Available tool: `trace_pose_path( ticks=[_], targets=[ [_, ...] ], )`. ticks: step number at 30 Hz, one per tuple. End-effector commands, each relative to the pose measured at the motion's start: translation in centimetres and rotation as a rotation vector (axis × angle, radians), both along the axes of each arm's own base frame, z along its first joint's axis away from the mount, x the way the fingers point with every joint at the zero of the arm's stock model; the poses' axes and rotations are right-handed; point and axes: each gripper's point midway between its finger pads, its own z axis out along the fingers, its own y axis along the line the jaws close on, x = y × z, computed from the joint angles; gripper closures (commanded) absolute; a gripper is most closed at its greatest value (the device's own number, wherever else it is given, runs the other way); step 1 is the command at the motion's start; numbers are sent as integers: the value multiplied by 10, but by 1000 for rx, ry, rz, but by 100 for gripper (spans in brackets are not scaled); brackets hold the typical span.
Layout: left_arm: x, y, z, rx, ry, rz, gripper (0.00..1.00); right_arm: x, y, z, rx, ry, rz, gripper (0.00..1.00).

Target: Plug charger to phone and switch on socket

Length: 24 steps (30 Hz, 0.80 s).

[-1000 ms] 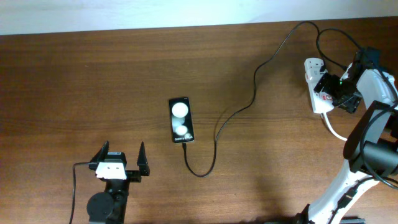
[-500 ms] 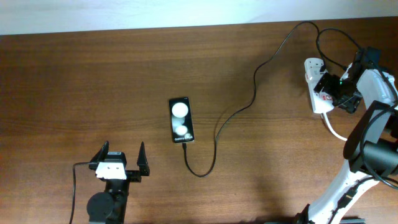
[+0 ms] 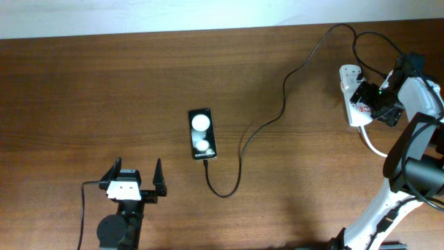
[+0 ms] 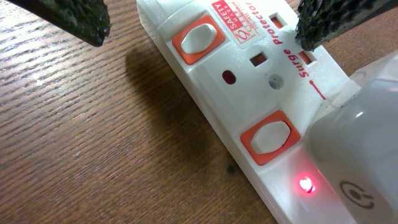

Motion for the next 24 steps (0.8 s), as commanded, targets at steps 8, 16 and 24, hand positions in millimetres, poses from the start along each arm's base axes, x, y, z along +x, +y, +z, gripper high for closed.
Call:
trace_pose_path(
  ticks=[8, 16, 24],
  targets=[
    [-1, -2, 0, 18, -3, -13, 1, -4, -4, -3, -24, 22, 7, 1],
    [-1, -2, 0, 18, -3, -13, 1, 2, -6, 150, -171, -291, 2, 1],
    [-1, -2, 0, 18, -3, -13, 1, -28, 7, 268, -289, -540, -3, 1]
  ],
)
